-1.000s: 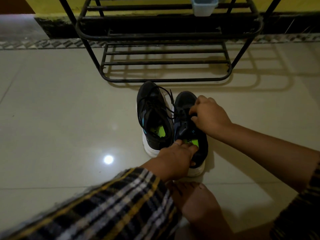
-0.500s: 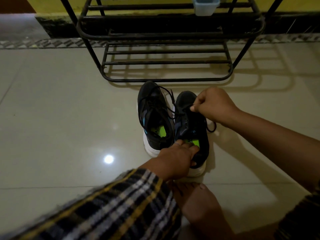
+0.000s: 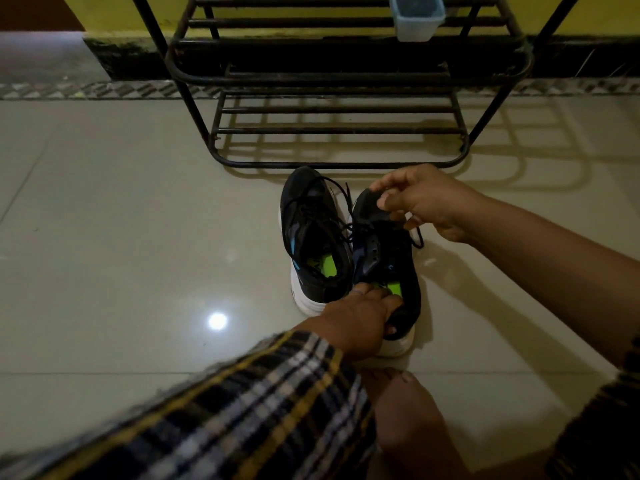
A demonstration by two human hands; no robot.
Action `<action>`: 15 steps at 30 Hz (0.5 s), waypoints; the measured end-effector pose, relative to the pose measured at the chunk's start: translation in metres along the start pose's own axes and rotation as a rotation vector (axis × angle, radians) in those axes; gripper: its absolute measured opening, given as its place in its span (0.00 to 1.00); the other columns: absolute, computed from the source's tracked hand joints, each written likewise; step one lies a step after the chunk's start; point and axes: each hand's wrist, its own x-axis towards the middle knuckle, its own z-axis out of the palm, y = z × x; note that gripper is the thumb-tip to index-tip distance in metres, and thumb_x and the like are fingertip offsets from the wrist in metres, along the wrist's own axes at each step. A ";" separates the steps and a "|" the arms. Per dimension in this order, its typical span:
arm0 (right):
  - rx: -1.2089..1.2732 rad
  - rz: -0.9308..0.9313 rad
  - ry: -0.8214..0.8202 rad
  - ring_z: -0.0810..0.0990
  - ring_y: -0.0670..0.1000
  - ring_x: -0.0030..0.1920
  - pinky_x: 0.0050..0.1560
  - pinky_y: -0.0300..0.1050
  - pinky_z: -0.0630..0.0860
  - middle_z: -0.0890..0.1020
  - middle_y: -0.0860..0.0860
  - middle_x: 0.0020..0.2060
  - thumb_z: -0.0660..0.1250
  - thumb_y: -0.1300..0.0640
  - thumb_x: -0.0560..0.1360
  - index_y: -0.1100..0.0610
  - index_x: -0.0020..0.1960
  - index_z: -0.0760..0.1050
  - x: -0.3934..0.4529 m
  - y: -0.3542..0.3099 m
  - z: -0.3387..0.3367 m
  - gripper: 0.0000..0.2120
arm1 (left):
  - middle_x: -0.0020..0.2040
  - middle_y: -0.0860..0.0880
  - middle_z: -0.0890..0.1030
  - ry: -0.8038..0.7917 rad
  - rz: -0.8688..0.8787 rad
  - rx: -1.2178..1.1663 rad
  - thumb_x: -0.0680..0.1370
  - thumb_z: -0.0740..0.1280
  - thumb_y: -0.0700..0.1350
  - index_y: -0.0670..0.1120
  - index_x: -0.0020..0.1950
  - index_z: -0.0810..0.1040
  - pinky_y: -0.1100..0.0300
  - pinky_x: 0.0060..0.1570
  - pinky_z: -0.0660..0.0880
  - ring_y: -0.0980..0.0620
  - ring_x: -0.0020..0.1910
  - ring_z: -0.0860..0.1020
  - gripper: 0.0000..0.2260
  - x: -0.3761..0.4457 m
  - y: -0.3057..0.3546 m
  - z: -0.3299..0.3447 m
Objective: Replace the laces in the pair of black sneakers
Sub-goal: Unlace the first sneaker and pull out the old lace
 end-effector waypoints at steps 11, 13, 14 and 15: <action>-0.804 -0.187 0.062 0.74 0.56 0.57 0.55 0.45 0.70 0.73 0.56 0.58 0.66 0.57 0.76 0.56 0.64 0.74 0.008 0.055 0.020 0.17 | 0.71 0.46 0.65 0.031 0.030 0.063 0.81 0.59 0.48 0.47 0.72 0.62 0.47 0.66 0.64 0.44 0.68 0.60 0.20 -0.001 0.002 0.005; -0.872 -0.213 0.076 0.74 0.57 0.57 0.55 0.47 0.71 0.73 0.57 0.58 0.65 0.57 0.76 0.56 0.62 0.75 0.008 0.058 0.020 0.15 | 0.71 0.46 0.65 0.030 0.027 0.064 0.81 0.59 0.48 0.47 0.72 0.61 0.47 0.66 0.64 0.44 0.68 0.60 0.20 -0.002 0.003 0.006; -0.894 -0.229 0.088 0.74 0.58 0.56 0.54 0.48 0.72 0.73 0.57 0.57 0.64 0.57 0.76 0.57 0.61 0.76 0.007 0.058 0.020 0.14 | 0.71 0.46 0.65 0.034 0.028 0.066 0.81 0.59 0.48 0.47 0.72 0.61 0.47 0.66 0.64 0.44 0.68 0.60 0.20 -0.002 0.003 0.006; -0.908 -0.247 0.101 0.75 0.58 0.55 0.52 0.48 0.72 0.73 0.56 0.56 0.64 0.57 0.77 0.57 0.59 0.77 0.006 0.059 0.020 0.12 | 0.71 0.46 0.65 0.038 0.028 0.066 0.81 0.59 0.48 0.47 0.72 0.61 0.47 0.66 0.64 0.44 0.68 0.60 0.20 -0.003 0.004 0.006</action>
